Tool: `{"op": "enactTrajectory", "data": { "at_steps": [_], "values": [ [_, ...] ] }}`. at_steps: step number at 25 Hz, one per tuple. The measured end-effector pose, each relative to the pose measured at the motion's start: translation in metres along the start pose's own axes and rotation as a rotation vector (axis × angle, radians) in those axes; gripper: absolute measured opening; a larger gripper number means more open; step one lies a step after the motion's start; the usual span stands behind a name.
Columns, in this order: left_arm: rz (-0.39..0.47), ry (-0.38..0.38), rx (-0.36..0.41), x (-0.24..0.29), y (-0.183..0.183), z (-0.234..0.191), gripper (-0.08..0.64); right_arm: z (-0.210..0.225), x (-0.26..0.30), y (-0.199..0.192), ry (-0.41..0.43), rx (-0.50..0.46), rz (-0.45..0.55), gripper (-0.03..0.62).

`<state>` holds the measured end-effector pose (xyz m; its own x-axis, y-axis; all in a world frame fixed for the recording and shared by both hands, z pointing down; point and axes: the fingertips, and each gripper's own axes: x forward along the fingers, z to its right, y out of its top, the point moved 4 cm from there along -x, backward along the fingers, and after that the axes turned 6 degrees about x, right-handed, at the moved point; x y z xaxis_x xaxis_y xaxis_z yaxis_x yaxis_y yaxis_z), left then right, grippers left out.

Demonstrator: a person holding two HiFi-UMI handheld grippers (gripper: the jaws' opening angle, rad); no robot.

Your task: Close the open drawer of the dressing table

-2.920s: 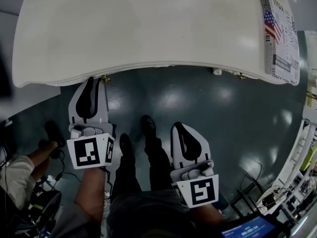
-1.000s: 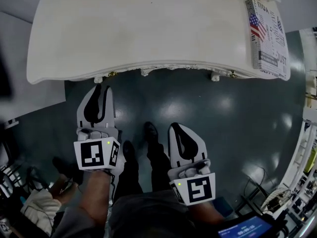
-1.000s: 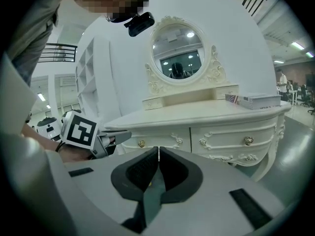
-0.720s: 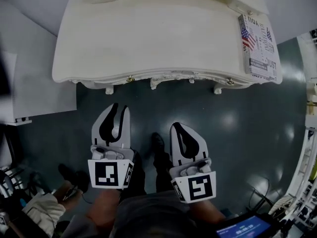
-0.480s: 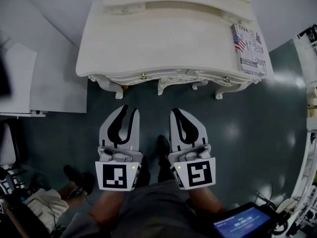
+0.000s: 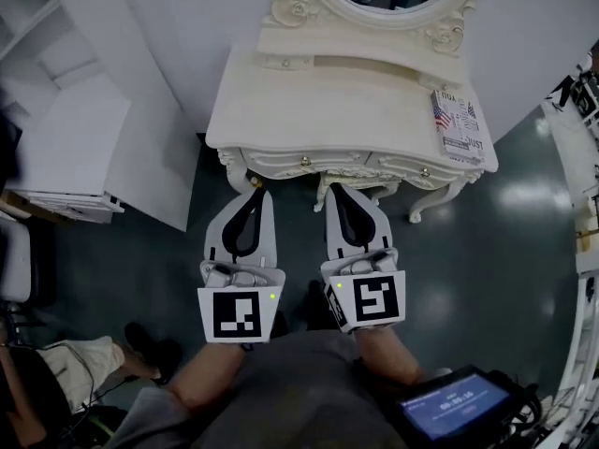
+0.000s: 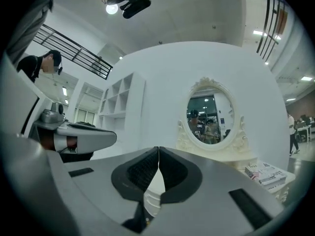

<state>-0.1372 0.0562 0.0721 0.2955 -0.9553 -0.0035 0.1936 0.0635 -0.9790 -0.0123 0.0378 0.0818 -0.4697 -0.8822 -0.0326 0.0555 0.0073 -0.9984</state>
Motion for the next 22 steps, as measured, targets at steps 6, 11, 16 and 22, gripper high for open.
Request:
{"op": "enactTrajectory", "data": {
  "at_steps": [6, 11, 16, 22],
  "values": [
    [0.029, -0.004, 0.010, -0.028, 0.009, -0.013, 0.015, -0.028, -0.011, 0.008, -0.007, -0.032, 0.013, 0.014],
    [0.051, -0.021, 0.035, -0.034, 0.014, -0.019, 0.015, -0.038, -0.015, 0.013, -0.018, -0.045, 0.032, 0.014],
    [0.057, -0.039, 0.039, -0.034, 0.015, -0.021, 0.015, -0.041, -0.016, 0.014, -0.037, -0.049, 0.042, 0.014],
    [0.067, -0.057, 0.023, -0.030, 0.014, -0.018, 0.015, -0.039, -0.017, 0.014, -0.055, -0.056, 0.046, 0.014]
  ]
}}
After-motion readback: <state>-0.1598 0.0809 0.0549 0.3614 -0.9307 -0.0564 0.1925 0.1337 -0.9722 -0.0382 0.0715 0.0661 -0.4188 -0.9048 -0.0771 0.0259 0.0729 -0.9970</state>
